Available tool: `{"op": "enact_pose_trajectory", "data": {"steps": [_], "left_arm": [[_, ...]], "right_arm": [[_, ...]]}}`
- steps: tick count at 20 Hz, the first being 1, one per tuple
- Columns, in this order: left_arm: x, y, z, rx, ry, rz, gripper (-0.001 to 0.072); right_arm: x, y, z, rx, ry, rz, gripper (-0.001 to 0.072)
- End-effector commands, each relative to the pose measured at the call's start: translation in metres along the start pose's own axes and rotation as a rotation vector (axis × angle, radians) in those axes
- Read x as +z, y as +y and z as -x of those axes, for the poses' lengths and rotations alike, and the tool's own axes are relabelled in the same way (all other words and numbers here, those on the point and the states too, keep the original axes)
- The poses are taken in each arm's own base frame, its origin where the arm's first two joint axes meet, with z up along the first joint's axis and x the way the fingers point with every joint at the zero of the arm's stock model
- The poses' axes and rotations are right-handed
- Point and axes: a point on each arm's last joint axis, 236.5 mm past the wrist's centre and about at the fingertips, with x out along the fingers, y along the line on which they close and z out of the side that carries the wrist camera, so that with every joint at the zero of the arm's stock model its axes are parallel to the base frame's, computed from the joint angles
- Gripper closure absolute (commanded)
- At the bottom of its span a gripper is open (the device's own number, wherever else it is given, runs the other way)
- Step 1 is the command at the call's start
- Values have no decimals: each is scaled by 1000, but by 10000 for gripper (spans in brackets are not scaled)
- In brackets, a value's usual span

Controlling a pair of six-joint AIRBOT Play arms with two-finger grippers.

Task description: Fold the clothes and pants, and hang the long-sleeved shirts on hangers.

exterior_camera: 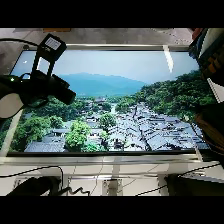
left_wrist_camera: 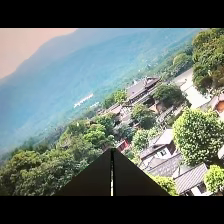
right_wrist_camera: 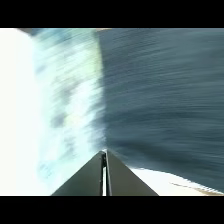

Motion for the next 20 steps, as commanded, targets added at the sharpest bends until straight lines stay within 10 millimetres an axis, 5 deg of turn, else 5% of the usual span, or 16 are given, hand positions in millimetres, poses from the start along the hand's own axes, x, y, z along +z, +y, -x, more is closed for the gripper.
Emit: {"op": "enact_pose_trajectory", "data": {"steps": [1,4,6,8,11,13,17,20], "left_arm": [[0,0,0,1,-1,0,693],[0,0,0,0,0,0,693],[0,0,0,1,-1,0,693],[0,0,0,1,-1,-1,693],[0,0,0,1,-1,0,693],[0,0,0,1,-1,0,693],[0,0,0,0,0,0,693],[0,0,0,0,-1,0,693]], "right_arm": [[-57,124,-5,270,102,226,688],[-150,218,6,402,212,509,688],[-224,262,22,478,284,729,688],[-298,284,41,543,364,968,688],[-382,284,59,613,446,1406,688],[-393,274,48,517,411,1586,688],[-338,253,15,163,283,1496,688],[-337,254,15,178,286,1484,687]]}}
